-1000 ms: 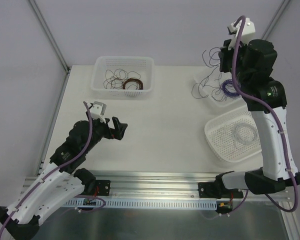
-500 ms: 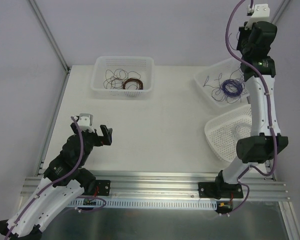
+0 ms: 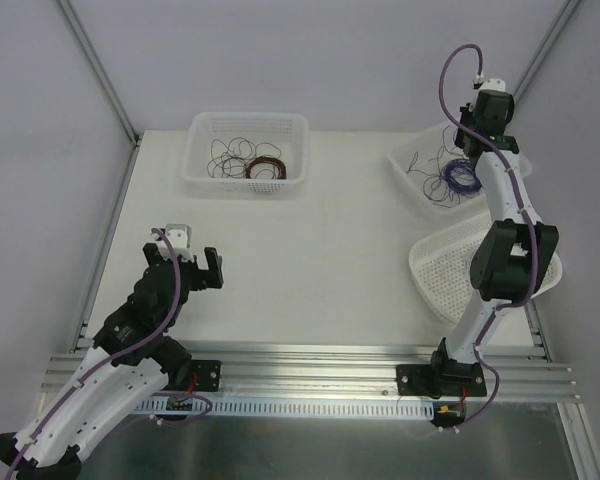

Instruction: Untangle the cables

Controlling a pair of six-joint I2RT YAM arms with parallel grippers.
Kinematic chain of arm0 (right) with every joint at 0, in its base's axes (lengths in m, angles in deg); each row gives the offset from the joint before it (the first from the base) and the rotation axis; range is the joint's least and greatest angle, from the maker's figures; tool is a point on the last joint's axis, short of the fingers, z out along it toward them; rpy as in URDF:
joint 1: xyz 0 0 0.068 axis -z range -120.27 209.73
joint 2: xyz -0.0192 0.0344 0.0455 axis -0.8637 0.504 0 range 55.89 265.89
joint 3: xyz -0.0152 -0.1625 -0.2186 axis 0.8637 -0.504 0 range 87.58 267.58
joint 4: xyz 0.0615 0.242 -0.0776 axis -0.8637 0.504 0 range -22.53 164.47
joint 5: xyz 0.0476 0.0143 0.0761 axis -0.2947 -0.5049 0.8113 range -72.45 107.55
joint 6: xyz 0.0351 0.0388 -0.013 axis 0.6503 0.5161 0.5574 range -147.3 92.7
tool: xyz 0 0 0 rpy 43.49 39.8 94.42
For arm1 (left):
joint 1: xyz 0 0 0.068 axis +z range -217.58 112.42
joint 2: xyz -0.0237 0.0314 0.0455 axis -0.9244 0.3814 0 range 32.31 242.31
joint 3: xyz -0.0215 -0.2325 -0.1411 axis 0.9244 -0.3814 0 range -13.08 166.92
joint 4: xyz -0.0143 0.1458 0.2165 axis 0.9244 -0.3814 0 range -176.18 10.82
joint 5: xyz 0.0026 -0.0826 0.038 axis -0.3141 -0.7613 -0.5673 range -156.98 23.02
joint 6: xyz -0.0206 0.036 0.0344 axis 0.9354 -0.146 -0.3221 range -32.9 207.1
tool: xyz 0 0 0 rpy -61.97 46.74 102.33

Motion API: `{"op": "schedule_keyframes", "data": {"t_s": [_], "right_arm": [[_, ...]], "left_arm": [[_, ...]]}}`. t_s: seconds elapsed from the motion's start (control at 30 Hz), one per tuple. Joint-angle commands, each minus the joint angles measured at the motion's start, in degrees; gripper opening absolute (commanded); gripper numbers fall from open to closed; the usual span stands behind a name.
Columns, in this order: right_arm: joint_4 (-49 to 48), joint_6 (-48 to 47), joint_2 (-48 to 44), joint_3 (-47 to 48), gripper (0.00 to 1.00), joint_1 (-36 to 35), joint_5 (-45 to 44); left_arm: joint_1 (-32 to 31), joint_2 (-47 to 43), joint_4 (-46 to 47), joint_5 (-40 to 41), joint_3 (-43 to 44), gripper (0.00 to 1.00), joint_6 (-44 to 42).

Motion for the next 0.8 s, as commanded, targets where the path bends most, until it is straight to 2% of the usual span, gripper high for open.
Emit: {"op": "schedule_keyframes", "data": {"t_s": [0.0, 0.03, 0.1, 0.13, 0.2, 0.23, 0.3, 0.53, 0.77], "right_arm": [[-1.2, 7.2, 1.0, -3.9, 0.21, 1.4, 2.5], [-0.7, 8.1, 1.1, -4.5, 0.36, 1.5, 2.9], [1.6, 9.7, 1.0, -5.2, 0.49, 1.6, 3.2], [2.8, 10.1, 1.0, -5.0, 0.61, 1.6, 3.3], [5.8, 10.7, -0.3, -4.4, 0.72, 1.6, 3.2], [6.7, 11.0, -1.1, -4.3, 0.85, 1.6, 3.2], [9.3, 11.3, -2.9, -4.1, 0.95, 1.6, 2.8], [19.5, 11.5, -13.8, -3.1, 0.97, 1.6, 3.0], [27.3, 12.0, -32.9, -9.1, 0.97, 1.6, 3.8]], "left_arm": [[-0.2, 0.6, 1.0, 0.7, 0.6, 0.99, -1.5], [-0.3, 0.6, 0.9, 0.7, 0.6, 0.99, -1.6], [-0.2, 0.6, 1.0, 0.7, 0.6, 0.99, -1.5], [-0.3, 0.5, 0.9, 0.7, 0.6, 0.99, -1.5], [-0.2, 0.3, 0.9, 0.5, 0.6, 0.99, -1.5], [-0.3, 0.1, 1.0, 0.4, 0.7, 0.99, -1.5], [-0.2, -0.1, 0.9, 0.3, 0.8, 0.99, -1.4], [-0.1, -3.8, 1.0, 0.8, 0.8, 0.99, -0.8], [0.1, -10.7, 0.5, 3.4, 0.4, 0.99, 0.8]]}}
